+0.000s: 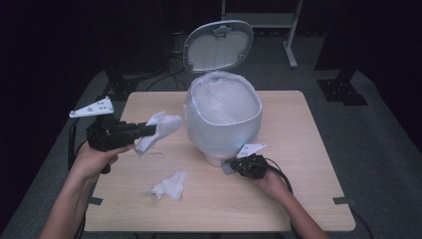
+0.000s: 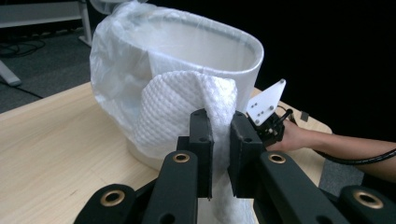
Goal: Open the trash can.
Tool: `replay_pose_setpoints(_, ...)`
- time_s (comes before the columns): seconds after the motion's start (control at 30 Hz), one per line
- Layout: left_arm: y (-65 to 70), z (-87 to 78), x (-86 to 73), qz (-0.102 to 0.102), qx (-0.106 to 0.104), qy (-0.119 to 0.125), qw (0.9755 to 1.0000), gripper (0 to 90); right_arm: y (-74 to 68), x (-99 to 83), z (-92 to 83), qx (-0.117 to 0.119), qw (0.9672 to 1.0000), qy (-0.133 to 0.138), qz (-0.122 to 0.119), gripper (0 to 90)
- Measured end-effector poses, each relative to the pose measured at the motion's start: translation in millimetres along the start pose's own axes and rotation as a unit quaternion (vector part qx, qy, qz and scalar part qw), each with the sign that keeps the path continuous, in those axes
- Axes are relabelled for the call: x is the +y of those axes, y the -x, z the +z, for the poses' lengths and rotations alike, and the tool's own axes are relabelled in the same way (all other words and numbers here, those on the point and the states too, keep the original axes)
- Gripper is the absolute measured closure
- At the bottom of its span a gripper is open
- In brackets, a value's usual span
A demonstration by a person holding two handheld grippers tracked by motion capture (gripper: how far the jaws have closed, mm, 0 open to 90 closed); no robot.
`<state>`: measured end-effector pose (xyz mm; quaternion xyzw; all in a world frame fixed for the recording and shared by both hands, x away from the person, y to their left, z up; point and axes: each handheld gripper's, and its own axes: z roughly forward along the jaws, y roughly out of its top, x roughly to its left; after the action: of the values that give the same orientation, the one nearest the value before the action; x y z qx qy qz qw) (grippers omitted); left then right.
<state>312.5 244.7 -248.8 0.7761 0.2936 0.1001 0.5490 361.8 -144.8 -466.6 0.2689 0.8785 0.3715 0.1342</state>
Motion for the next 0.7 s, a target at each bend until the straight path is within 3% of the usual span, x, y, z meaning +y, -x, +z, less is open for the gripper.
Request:
replay_pose_setpoints(0.43, 4.6, 4.2, 27.1, 0.008, -0.018, 0.008, 0.9998, 81.9, -0.3, 0.1, -0.1, -0.001, 1.0000, -0.001, -0.001, 83.9)
replay_pose_setpoints(0.7, 11.0, 7.7, 45.6, 0.025, -0.022, 0.010, 0.9994, 81.9, -0.3, 0.3, -0.1, -0.001, 1.0000, -0.001, -0.002, 83.9)
